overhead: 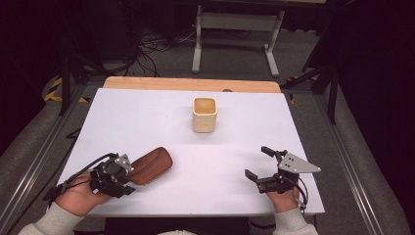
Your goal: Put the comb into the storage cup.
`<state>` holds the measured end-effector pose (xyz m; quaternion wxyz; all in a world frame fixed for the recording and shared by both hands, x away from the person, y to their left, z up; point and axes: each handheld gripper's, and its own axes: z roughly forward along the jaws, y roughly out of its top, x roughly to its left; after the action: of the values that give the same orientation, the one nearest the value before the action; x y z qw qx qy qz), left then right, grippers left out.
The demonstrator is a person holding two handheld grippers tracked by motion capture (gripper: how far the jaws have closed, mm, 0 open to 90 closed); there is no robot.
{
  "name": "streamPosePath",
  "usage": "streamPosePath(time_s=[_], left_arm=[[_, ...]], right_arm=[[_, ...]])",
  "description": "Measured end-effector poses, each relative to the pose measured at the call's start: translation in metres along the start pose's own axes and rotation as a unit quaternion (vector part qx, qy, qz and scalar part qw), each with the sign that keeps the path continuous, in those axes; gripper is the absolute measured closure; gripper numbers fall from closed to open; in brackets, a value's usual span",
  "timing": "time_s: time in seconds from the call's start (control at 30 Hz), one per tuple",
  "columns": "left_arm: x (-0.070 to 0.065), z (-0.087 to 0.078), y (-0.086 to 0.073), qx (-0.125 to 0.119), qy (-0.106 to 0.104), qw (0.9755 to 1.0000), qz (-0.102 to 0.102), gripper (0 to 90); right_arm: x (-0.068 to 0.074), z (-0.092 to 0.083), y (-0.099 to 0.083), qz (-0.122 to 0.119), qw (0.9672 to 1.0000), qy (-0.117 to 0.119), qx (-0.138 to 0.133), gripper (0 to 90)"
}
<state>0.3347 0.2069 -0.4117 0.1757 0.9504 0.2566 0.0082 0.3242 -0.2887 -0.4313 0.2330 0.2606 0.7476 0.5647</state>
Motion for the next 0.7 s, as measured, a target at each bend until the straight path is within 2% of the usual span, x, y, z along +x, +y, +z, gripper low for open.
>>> streamPosePath(time_s=[0.1, 0.17, 0.23, 0.27, 0.4, 0.53, 0.7], left_arm=[[0.001, -0.003, -0.002, -0.02, 0.014, 0.9996, -0.012, 34.9], [0.001, -0.003, -0.003, -0.033, 0.033, 0.9988, -0.018, 20.0], [0.002, -0.003, -0.004, -0.042, 0.04, 0.998, -0.024, 10.1], [0.002, -0.001, -0.004, -0.045, 0.052, 0.9972, -0.03, 2.3], [0.003, -0.001, -0.005, -0.059, 0.069, 0.9955, -0.029, 0.1], [0.006, 0.0, -0.008, -0.062, 0.063, 0.9956, -0.032, 0.1], [0.011, 0.005, -0.011, -0.053, 0.051, 0.9967, -0.034, 0.1]], right_arm=[[0.0, 0.0, 0.0, -0.001, 1.0, 0.001, -0.001, 2.0], [0.0, 0.0, 0.0, 0.0, 1.0, 0.001, 0.0, 2.0], [0.0, 0.0, 0.0, -0.001, 1.0, 0.001, -0.001, 2.0], [0.0, 0.0, 0.0, -0.001, 1.0, 0.0, 0.0, 2.0], [0.0, 0.0, 0.0, -0.001, 1.0, 0.001, -0.001, 1.9], [0.0, 0.0, 0.0, -0.001, 1.0, 0.001, -0.001, 1.9], [0.0, 0.0, 0.0, -0.001, 1.0, 0.002, -0.001, 1.9]])
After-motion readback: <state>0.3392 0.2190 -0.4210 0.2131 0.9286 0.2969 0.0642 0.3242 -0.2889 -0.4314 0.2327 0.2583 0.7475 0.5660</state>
